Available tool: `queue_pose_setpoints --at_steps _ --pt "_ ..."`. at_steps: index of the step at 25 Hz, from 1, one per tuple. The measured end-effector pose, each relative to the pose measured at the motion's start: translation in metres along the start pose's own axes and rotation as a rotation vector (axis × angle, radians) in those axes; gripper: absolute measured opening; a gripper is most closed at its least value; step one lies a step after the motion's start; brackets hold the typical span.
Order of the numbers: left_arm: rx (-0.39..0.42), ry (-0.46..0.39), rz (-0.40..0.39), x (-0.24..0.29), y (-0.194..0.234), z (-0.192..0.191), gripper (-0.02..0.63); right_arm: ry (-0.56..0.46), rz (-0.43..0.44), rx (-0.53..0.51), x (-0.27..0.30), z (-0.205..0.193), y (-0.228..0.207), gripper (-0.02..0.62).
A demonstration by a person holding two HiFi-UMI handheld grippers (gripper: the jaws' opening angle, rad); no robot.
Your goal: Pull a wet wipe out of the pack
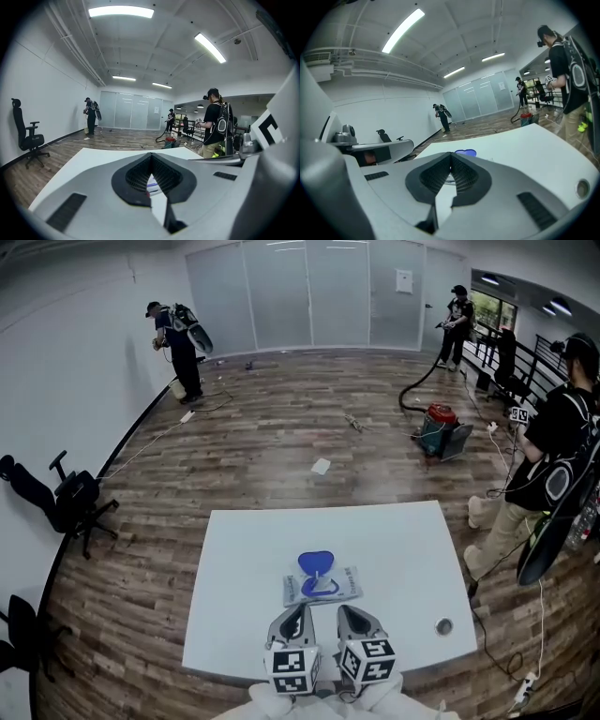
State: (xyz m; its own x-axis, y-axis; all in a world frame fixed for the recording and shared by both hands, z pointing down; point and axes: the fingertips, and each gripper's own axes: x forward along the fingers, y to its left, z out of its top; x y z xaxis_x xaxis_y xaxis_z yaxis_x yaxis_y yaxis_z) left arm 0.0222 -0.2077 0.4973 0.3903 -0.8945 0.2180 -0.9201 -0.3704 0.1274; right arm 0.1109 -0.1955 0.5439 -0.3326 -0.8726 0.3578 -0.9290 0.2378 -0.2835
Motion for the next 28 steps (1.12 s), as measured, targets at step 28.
queue_pose_setpoints --at_steps 28 --pt "-0.018 0.08 0.037 0.023 0.051 -0.018 -0.003 0.088 0.004 0.034 0.081 -0.034 -0.016 0.011"
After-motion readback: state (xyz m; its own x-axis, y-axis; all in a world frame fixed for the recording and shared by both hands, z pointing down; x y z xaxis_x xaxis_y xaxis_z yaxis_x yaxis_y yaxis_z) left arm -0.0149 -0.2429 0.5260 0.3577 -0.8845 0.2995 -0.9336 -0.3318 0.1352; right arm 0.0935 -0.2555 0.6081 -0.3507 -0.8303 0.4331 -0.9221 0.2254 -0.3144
